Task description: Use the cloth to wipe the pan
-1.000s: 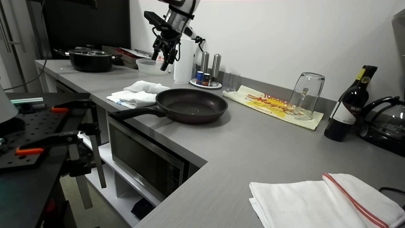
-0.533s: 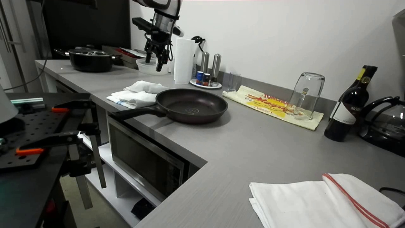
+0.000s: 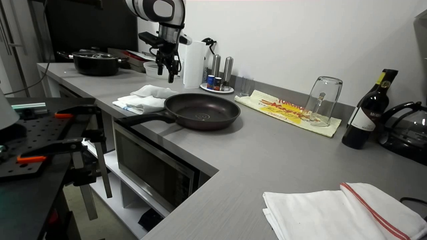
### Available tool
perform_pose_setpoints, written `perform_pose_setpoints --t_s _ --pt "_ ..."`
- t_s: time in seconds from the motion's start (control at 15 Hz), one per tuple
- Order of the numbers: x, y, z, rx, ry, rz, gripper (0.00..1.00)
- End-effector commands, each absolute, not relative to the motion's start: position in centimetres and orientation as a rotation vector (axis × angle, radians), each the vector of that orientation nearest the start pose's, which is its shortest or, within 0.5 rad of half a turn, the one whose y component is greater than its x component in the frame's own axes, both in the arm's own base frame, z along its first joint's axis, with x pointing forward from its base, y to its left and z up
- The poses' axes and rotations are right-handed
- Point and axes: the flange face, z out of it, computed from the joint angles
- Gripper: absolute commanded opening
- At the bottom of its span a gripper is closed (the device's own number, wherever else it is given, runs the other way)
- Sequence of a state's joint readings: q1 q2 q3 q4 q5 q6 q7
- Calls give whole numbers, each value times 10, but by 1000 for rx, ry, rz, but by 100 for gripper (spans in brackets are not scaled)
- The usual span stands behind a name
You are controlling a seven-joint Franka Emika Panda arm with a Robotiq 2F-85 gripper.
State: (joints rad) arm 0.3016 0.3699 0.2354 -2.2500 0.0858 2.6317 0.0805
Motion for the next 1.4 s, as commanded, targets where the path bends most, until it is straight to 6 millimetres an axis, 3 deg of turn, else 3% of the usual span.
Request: perform_pose_setpoints --t_s 0.0,0.27,0.67,1.33 --pt "470 290 185 -2990 -481 50 100" --pt "472 304 173 -2984 -438 90 100" --pt "479 326 171 -2956 -392 110 100" --pt "464 340 119 -2956 -374 232 100"
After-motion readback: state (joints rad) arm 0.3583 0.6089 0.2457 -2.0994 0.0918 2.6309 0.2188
